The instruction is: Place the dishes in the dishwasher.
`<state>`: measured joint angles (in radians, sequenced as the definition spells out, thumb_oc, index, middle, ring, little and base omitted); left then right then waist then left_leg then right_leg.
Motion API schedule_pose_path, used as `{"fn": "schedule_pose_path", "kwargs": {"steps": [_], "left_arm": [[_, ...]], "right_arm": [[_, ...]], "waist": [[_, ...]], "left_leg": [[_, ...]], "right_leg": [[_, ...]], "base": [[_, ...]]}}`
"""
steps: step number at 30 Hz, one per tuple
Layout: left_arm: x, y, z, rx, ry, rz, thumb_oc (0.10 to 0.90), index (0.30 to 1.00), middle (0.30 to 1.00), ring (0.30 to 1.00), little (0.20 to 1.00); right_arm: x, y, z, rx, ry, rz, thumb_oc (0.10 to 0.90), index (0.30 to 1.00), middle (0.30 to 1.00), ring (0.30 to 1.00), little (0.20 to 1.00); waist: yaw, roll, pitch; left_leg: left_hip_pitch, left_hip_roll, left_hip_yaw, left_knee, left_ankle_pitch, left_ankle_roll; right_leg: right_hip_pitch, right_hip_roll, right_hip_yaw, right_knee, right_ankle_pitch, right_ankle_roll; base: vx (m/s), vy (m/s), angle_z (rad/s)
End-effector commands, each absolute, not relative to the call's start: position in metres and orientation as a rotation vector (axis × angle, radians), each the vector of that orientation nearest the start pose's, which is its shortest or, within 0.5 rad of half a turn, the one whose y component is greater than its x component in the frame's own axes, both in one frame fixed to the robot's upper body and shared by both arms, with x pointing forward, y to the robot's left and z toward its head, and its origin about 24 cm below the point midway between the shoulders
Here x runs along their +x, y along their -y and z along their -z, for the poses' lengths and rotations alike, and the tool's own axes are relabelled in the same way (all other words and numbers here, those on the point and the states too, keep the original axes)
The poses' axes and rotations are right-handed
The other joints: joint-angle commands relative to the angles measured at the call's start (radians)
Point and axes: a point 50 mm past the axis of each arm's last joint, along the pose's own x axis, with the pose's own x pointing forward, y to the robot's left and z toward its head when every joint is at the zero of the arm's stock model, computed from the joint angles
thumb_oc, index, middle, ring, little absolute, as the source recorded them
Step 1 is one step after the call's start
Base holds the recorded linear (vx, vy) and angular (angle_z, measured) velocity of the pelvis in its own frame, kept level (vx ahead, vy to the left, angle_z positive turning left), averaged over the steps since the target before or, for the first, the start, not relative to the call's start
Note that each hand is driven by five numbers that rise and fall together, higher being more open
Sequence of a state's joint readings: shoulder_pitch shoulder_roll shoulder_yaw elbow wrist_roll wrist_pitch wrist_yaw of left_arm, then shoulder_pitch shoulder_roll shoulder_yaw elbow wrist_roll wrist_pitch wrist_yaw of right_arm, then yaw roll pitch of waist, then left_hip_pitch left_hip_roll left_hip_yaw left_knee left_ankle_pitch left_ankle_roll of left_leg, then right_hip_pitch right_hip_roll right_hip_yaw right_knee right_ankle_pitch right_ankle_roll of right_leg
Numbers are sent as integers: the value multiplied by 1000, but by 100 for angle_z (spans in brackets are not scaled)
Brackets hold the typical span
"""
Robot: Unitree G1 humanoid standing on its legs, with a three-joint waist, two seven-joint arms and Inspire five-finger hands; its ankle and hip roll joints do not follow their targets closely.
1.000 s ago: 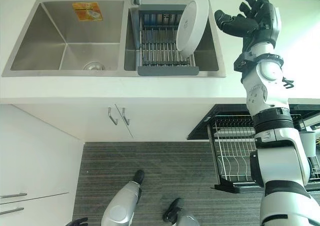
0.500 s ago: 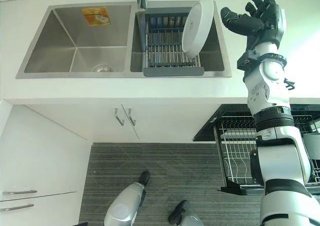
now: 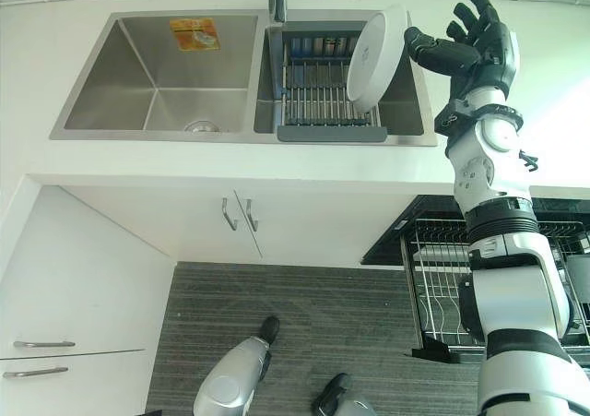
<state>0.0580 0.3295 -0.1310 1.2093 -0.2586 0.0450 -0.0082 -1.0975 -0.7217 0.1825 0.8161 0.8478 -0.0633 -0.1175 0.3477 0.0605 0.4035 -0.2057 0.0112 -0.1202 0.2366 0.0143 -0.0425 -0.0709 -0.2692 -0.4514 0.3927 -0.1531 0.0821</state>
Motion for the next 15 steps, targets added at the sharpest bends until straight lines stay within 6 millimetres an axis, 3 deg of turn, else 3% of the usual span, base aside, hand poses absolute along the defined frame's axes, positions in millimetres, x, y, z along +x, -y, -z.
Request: {"fn": "schedule_pose_path", "kwargs": {"steps": [1,15], "left_arm": [[22,-290,154,223,-1430,-271,800,900,900,900,900],[31,-285,155,194,-1406,-266,800,900,900,900,900]], "right_arm": [[378,266,-332,201,597,155,800,900,900,900,900],[382,269,-328,254,570,170,800,900,900,900,900]], "waist": [[5,-29,-84],[8,-9,-58]], "left_leg": [[-32,70,-12,63,-157,-38],[-55,62,-20,63,-148,-36]], "right_leg": [[19,-35,72,-93,-36,75],[1,-46,70,-93,-29,75]], "base": [[0,0,0],[0,0,0]]}}
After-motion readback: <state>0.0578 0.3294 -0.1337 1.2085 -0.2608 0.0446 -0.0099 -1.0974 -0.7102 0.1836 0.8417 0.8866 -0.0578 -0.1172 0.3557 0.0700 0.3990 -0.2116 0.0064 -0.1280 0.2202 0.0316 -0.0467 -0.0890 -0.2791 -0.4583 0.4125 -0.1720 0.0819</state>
